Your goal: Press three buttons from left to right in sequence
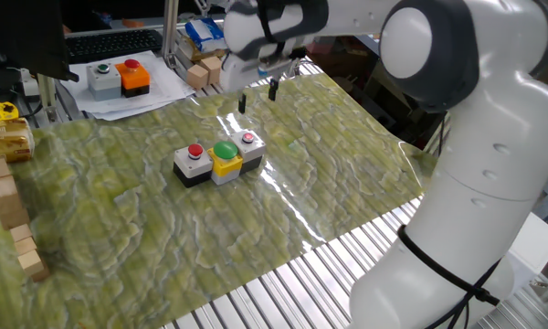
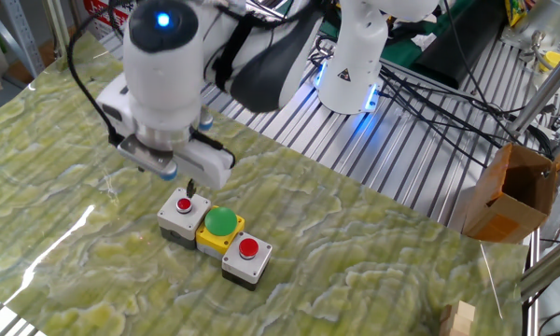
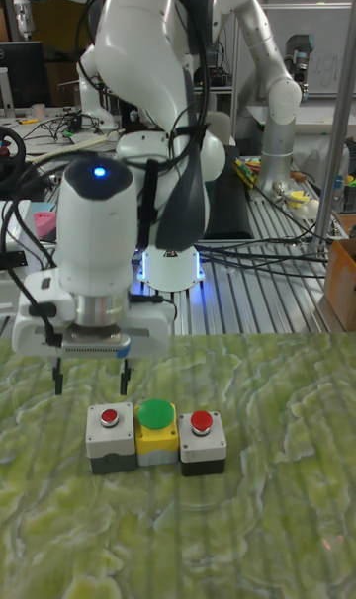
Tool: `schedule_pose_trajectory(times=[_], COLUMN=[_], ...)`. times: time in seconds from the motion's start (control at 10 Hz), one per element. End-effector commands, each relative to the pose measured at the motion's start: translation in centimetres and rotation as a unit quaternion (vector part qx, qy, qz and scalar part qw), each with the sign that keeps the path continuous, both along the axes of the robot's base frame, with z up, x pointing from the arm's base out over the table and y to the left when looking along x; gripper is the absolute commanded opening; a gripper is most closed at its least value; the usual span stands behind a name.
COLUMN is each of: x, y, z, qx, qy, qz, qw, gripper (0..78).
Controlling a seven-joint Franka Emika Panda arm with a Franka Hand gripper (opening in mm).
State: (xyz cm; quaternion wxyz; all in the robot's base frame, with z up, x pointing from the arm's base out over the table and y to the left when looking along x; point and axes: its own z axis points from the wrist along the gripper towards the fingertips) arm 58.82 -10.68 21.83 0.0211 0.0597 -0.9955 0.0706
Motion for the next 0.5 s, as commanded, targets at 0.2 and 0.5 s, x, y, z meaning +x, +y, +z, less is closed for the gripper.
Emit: schedule_pose_trajectory(times=[0.2, 0.5], x=[0.25, 0.26], y=[-1.44, -1.42], z=[-3.88, -3.89], qx=[-0.002, -0.028], qy=[-0.004, 0.003], qz=[0.034, 0.051], qw=[0.9994, 0.9983], gripper=[77.5, 77.5])
